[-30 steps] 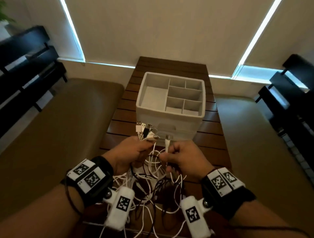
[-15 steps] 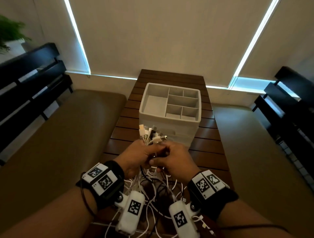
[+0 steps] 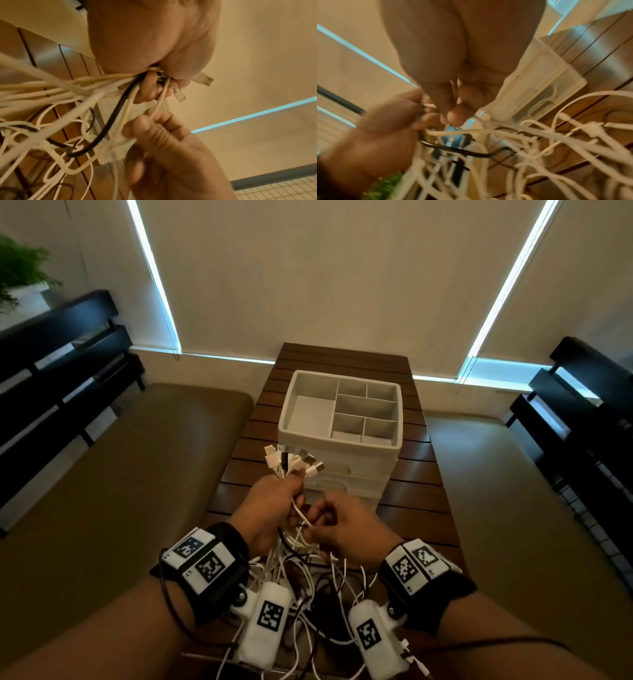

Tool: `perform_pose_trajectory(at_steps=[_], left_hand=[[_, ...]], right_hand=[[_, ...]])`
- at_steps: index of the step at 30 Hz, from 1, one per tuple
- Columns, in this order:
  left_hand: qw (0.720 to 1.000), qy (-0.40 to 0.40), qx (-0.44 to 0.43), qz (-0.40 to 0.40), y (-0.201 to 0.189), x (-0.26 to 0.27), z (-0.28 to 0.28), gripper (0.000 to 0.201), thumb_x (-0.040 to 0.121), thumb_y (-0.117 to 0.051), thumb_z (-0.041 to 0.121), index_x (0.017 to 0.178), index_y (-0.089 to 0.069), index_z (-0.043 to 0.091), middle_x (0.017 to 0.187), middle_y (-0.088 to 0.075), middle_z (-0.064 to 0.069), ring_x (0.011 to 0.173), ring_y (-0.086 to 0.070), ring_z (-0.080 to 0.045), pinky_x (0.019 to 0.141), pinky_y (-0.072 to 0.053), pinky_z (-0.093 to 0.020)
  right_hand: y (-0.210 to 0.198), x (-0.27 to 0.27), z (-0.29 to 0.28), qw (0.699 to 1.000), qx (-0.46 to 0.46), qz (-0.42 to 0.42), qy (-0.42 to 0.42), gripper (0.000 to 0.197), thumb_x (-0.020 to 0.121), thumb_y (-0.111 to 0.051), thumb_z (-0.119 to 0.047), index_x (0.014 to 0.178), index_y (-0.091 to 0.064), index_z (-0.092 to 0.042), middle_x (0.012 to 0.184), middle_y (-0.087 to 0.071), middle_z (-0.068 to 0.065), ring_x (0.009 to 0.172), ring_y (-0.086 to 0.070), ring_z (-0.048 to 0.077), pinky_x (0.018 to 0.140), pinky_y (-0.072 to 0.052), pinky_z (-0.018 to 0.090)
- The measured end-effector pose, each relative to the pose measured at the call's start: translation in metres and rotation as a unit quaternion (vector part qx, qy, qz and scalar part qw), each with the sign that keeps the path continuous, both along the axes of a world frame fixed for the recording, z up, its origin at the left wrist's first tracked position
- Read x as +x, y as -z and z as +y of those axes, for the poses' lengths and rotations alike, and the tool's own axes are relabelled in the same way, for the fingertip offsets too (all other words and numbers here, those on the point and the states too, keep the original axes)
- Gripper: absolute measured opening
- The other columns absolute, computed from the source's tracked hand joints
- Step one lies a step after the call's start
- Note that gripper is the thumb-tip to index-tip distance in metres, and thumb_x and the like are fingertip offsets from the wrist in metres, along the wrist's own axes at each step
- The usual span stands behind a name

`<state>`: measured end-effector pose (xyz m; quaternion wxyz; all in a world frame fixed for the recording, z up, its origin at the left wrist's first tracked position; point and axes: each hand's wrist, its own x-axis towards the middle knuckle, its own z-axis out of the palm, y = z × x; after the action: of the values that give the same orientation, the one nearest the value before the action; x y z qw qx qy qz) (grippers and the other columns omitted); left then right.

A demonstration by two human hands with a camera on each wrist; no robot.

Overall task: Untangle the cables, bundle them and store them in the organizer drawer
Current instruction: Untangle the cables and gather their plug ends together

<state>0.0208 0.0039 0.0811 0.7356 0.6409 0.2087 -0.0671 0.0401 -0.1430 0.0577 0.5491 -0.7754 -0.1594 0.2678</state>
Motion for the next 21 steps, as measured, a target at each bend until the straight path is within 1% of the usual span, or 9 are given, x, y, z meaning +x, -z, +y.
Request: perform_pose_trajectory(at_steps=[4,7,9,10,12,14,15,17,21], left_hand=[[0.998,-0.048,-0.032,-0.039,-0.010,0.008,0.009,0.036,0.099,-0.050,0.035,0.068,-0.050,0.016,0.050,-0.039,0.004,0.048,-0.038,-0.011,0.047,-0.036,-0.024],[0.997,-0.008,-0.071,-0.036,-0.024,0.006,0.019,0.033,0.098,-0.052,0.037,0.074,-0.052,0.015,0.052,-0.039,0.004,0.048,-0.040,-0.012,0.054,-0.044,-0.030],[0.996,0.070,0.032,-0.042,-0.038,0.002,0.023,0.037,0.098,-0.051,0.037,0.066,-0.052,0.020,0.046,-0.036,0.008,0.045,-0.033,-0.012,0.048,-0.034,-0.026],[0.980,0.122,0.151,-0.049,-0.047,0.001,0.027,0.043,0.097,-0.052,0.038,0.058,-0.054,0.021,0.042,-0.037,0.009,0.043,-0.033,-0.011,0.047,-0.030,-0.024],[0.887,0.210,0.406,-0.067,-0.067,0.001,0.038,0.041,0.089,-0.062,0.042,0.052,-0.063,0.026,0.042,-0.048,0.011,0.041,-0.043,-0.003,0.045,-0.030,-0.022],[0.792,0.230,0.558,-0.087,-0.084,0.003,0.051,0.028,0.081,-0.073,0.041,0.059,-0.063,0.026,0.053,-0.052,0.012,0.054,-0.055,-0.005,0.047,-0.034,-0.019],[0.769,0.217,0.594,-0.096,-0.088,0.003,0.057,0.027,0.079,-0.076,0.038,0.062,-0.060,0.025,0.056,-0.051,0.012,0.059,-0.058,-0.010,0.048,-0.034,-0.019],[0.780,0.169,0.591,-0.118,-0.086,0.004,0.060,0.032,0.079,-0.076,0.032,0.058,-0.054,0.025,0.056,-0.049,0.010,0.057,-0.054,-0.011,0.048,-0.033,-0.021],[0.898,0.120,0.399,-0.142,-0.056,0.002,0.034,0.020,0.085,-0.071,0.028,0.067,-0.063,0.023,0.058,-0.056,0.008,0.049,-0.050,0.000,0.044,-0.036,-0.013]], right_hand=[[0.021,0.008,-0.015,0.996,-0.070,-0.034,-0.037,0.015,0.086,-0.066,-0.004,0.078,-0.061,-0.017,0.060,-0.062,-0.005,0.050,-0.059,0.011,0.050,-0.048,0.024],[0.029,0.014,-0.024,0.994,-0.104,-0.034,-0.024,0.006,0.087,-0.064,-0.005,0.084,-0.061,-0.010,0.063,-0.062,-0.001,0.053,-0.059,0.012,0.051,-0.048,0.025],[0.031,0.020,-0.028,0.986,-0.149,-0.062,-0.038,0.002,0.088,-0.063,-0.007,0.087,-0.062,-0.008,0.068,-0.063,0.000,0.057,-0.059,0.012,0.053,-0.050,0.026],[0.032,0.023,-0.030,0.979,-0.180,-0.080,-0.053,0.001,0.088,-0.063,-0.008,0.087,-0.062,-0.008,0.073,-0.063,0.002,0.061,-0.060,0.013,0.057,-0.051,0.029],[0.033,0.026,-0.035,0.967,-0.223,-0.098,-0.070,0.003,0.087,-0.063,-0.008,0.086,-0.063,-0.011,0.080,-0.065,0.004,0.065,-0.060,0.012,0.060,-0.052,0.028],[0.036,0.026,-0.042,0.968,-0.227,-0.096,-0.055,0.015,0.089,-0.060,-0.008,0.079,-0.062,-0.019,0.076,-0.064,-0.002,0.063,-0.058,0.008,0.056,-0.050,0.021],[0.037,0.026,-0.043,0.973,-0.212,-0.084,-0.037,0.018,0.090,-0.059,-0.009,0.076,-0.060,-0.021,0.071,-0.063,-0.006,0.060,-0.059,0.008,0.056,-0.050,0.021],[0.037,0.025,-0.042,0.984,-0.168,-0.066,0.006,0.015,0.092,-0.058,-0.012,0.078,-0.060,-0.018,0.066,-0.066,-0.002,0.057,-0.060,0.013,0.057,-0.051,0.028],[0.022,0.030,-0.026,0.982,-0.129,-0.138,0.024,0.024,0.093,-0.060,-0.021,0.069,-0.061,-0.023,0.060,-0.062,-0.002,0.050,-0.055,0.005,0.055,-0.048,0.026]])
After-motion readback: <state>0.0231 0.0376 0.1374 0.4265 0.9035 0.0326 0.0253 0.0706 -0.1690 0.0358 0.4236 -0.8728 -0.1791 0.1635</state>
